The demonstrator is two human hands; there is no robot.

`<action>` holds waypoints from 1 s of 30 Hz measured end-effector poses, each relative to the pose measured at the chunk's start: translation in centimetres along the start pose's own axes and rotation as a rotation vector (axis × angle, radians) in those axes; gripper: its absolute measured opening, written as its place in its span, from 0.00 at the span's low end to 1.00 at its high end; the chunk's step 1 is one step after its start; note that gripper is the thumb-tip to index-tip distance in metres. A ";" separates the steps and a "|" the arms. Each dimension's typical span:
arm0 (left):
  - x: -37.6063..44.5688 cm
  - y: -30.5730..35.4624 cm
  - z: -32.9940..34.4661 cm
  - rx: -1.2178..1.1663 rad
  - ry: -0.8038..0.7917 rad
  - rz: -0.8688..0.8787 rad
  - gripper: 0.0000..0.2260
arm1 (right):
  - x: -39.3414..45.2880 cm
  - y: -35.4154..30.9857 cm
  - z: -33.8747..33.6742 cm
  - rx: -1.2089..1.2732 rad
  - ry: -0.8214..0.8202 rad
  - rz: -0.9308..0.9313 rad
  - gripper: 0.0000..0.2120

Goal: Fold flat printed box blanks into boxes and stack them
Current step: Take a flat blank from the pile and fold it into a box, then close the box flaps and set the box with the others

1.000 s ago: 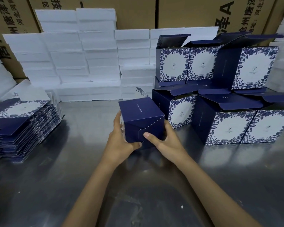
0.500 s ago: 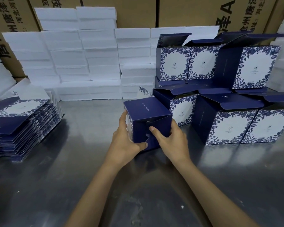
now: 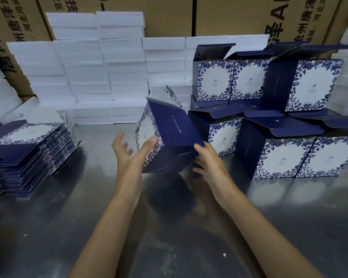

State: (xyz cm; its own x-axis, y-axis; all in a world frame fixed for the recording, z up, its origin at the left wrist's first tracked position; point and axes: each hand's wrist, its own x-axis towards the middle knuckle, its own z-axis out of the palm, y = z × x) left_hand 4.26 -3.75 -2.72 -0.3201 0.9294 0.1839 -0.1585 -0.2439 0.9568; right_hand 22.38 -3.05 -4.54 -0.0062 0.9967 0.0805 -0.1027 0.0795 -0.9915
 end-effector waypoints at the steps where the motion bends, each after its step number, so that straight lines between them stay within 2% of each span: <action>1: 0.1 0.2 -0.2 0.033 -0.011 0.047 0.48 | 0.2 -0.1 -0.2 0.016 0.007 0.013 0.12; 3: 0.2 0.6 -0.6 0.102 -0.057 0.130 0.51 | 0.2 -0.3 -0.6 -0.002 0.010 -0.014 0.19; 6: -0.1 1.0 -0.3 0.090 -0.066 0.162 0.41 | -0.2 -0.3 -1.1 -0.052 0.054 -0.083 0.23; 9: 0.4 1.5 0.2 -0.011 -0.002 0.096 0.26 | -0.3 -0.8 -1.3 -0.058 0.170 -0.065 0.15; 10: 0.3 1.7 0.3 -0.005 -0.004 0.081 0.23 | -0.4 -1.2 -1.4 -0.046 0.178 -0.057 0.10; 11: 0.2 1.7 0.4 0.016 -0.020 0.072 0.20 | -0.7 -1.7 -1.4 -0.025 0.162 -0.046 0.10; 12: -0.1 1.6 0.4 0.047 -0.047 0.066 0.17 | -1.1 -2.2 -1.2 -0.014 0.137 -0.032 0.17; 14: -0.7 1.5 0.5 0.116 -0.098 0.061 0.12 | -1.9 -2.6 -0.8 -0.023 0.091 -0.039 0.38; 15: -1.1 1.5 0.5 0.145 -0.117 0.057 0.12 | -2.4 -2.5 -0.5 -0.042 0.076 -0.055 0.45; 16: -1.4 1.6 0.7 0.168 -0.129 0.053 0.12 | -3.0 -2.3 -0.1 -0.061 0.061 -0.079 0.46; 21: -3.0 2.6 0.8 0.321 -0.122 -0.001 0.13 | -4.5 -1.6 0.6 -0.045 0.066 -0.071 0.39; 26: -1.9 6.1 0.4 0.840 -0.302 -0.137 0.18 | -5.3 -1.6 1.0 -0.009 0.081 -0.089 0.36; 28: -1.5 7.0 0.9 1.022 -0.355 -0.119 0.20 | -5.5 -1.7 1.0 0.012 0.079 -0.090 0.37; 30: -1.4 7.2 1.4 1.145 -0.344 -0.046 0.21 | -5.6 -1.8 0.9 0.025 0.080 -0.089 0.36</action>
State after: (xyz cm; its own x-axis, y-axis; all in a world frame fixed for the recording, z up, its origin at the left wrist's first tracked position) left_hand 4.90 -6.46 4.24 -0.0414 0.9987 0.0281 0.8169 0.0176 0.5765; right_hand 21.73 -8.75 -3.11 0.0834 0.9838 0.1585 -0.1242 0.1681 -0.9779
